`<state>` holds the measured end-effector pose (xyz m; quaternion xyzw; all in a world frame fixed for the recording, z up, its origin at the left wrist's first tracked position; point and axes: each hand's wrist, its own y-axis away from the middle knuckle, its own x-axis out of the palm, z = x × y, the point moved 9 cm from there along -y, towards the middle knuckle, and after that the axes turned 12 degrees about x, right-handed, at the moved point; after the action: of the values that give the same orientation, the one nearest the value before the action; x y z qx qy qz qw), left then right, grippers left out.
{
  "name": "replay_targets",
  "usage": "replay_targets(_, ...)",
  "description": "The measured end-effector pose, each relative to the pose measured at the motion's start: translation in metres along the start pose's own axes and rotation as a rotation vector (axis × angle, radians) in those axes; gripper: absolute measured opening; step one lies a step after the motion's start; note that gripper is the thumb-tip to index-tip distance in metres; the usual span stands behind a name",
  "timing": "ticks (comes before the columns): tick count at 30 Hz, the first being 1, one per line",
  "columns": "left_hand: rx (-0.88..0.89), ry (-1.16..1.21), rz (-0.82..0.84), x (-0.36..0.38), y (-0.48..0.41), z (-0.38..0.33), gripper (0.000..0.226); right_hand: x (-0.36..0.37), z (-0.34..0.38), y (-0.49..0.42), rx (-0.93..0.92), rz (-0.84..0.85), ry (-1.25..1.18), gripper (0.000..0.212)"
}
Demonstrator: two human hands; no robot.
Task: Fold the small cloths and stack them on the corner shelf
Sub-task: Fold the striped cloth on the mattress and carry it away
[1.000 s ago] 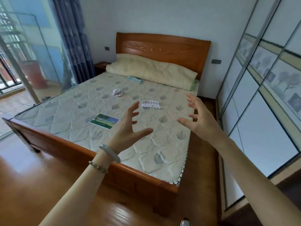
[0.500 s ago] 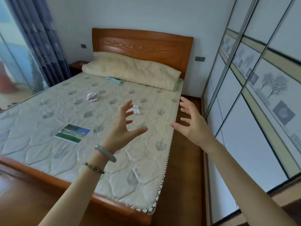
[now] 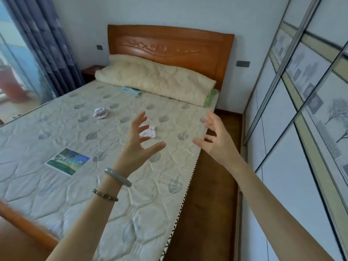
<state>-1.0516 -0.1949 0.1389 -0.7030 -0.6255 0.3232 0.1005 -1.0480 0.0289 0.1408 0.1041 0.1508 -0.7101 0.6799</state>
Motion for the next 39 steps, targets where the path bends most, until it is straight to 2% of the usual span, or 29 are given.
replay_targets(9,-0.030,-0.072,-0.064,0.028,-0.104,0.088,0.090,-0.024,-0.029,-0.145,-0.032,0.081,-0.001,0.085)
replay_targets(12,-0.072,-0.077,-0.097,0.030,-0.150,0.122,0.097,-0.035,-0.034,-0.202,-0.031,0.107,0.019,0.086)
replay_targets(22,-0.094,-0.130,-0.086,0.070,-0.273,0.186,0.087,-0.059,-0.067,-0.357,-0.013,0.193,-0.007,0.085)
replay_targets(28,-0.210,-0.210,-0.229,0.085,-0.310,0.245,0.083,-0.048,-0.099,-0.458,-0.035,0.338,0.007,0.085)
replay_targets(35,-0.379,-0.326,-0.452,0.113,-0.344,0.294,0.096,-0.050,-0.137,-0.573,-0.050,0.573,0.067,0.083)
replay_targets(39,-0.468,-0.366,-0.540,0.121,-0.338,0.316,0.094,-0.027,-0.151,-0.613,-0.071,0.676,0.102,0.079)
